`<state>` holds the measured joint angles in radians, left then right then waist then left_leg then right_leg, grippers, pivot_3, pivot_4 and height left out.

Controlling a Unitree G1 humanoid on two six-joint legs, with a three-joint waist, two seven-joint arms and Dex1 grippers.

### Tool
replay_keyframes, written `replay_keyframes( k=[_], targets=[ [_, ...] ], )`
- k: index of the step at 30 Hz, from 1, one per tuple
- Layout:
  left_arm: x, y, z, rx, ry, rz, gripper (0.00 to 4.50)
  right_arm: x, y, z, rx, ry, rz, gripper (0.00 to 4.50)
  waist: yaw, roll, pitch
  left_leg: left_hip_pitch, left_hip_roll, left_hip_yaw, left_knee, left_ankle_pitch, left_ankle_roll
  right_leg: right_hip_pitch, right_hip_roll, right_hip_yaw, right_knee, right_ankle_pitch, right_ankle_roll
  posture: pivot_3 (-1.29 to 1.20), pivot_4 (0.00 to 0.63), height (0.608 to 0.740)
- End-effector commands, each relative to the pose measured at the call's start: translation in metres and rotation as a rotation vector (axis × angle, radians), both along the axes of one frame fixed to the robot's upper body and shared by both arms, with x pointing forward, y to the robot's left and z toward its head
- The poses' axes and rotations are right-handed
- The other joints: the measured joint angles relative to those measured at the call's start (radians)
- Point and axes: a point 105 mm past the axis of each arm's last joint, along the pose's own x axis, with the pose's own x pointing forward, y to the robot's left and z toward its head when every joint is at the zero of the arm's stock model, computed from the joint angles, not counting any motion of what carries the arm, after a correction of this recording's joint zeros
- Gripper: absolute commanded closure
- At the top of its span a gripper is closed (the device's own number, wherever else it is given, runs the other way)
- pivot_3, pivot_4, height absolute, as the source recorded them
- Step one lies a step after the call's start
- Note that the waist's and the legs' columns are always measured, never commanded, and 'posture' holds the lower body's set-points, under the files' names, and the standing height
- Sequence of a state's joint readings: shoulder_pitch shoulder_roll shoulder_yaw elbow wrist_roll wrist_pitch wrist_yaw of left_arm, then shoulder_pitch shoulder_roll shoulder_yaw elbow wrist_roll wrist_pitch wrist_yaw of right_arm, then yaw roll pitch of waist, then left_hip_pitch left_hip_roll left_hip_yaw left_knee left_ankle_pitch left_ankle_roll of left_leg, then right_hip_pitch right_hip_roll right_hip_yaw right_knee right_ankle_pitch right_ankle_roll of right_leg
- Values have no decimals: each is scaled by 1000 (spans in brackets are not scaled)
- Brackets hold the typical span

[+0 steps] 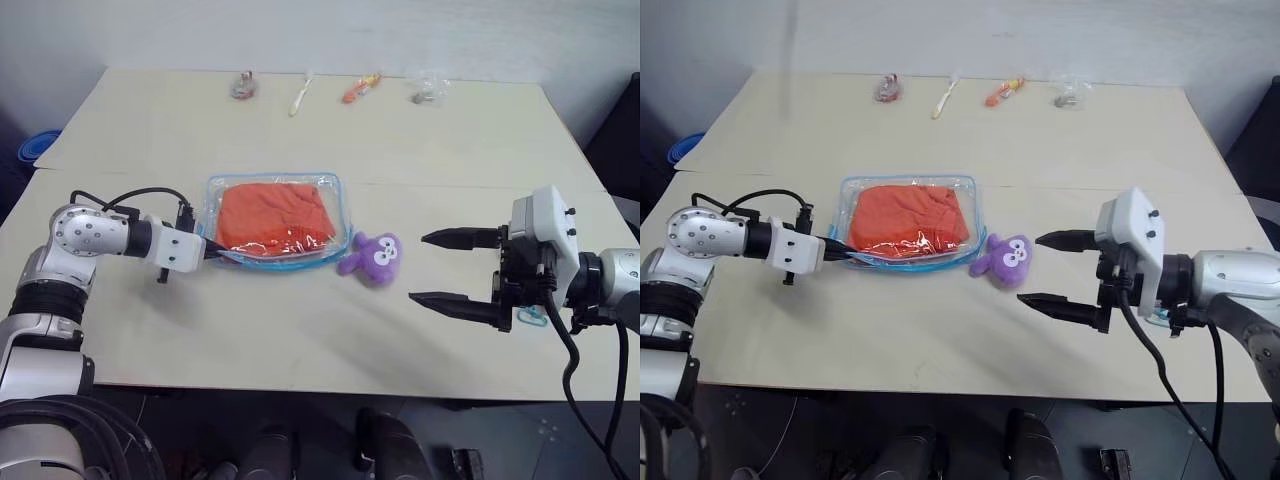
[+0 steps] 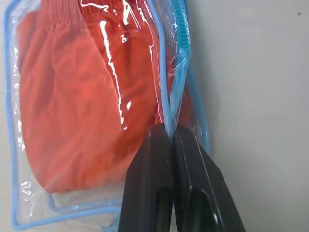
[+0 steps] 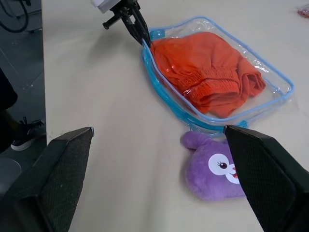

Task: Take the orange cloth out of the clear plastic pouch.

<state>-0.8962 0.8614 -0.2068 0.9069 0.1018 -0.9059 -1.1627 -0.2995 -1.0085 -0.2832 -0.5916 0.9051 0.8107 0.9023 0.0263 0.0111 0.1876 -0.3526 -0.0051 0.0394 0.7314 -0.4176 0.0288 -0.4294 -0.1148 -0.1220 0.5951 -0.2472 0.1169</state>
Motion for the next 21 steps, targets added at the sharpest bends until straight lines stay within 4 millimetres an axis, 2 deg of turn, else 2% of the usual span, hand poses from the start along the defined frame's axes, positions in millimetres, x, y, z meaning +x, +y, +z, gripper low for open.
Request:
replay_keyframes(
  k=[1, 5, 13, 16, 21],
  targets=[
    [1, -4, 9, 20, -42, -51, 4479, -2, 1, 8, -3, -35, 16, 0, 0, 0, 0, 0, 0, 0, 0, 0, 0, 0, 0, 0, 0, 0, 0, 0, 150, 740],
    [7, -4, 13, -5, -53, -29, 4479, 0, 2, 9, -3, -38, 20, 0, -1, 0, 0, 0, 0, 0, 0, 0, 0, 0, 0, 0, 0, 0, 0, 0, 150, 740],
    [10, 13, 7, 20, -34, 58, 4479, -1, 4, 6, -5, -34, 20, 0, -3, 0, 0, 0, 0, 0, 0, 0, 0, 0, 0, 0, 0, 0, 0, 0, 150, 740],
    [11, 16, 7, 5, -26, 82, 3805, 0, 4, 4, -6, -33, 19, 0, -3, 0, 0, 0, 0, 0, 0, 0, 0, 0, 0, 0, 0, 0, 0, 0, 150, 740],
    [12, 16, 13, -30, -31, 93, 2280, 3, 4, 2, -10, -34, 16, 0, -2, 0, 0, 0, 0, 0, 0, 0, 0, 0, 0, 0, 0, 0, 0, 0, 150, 740]
  ],
)
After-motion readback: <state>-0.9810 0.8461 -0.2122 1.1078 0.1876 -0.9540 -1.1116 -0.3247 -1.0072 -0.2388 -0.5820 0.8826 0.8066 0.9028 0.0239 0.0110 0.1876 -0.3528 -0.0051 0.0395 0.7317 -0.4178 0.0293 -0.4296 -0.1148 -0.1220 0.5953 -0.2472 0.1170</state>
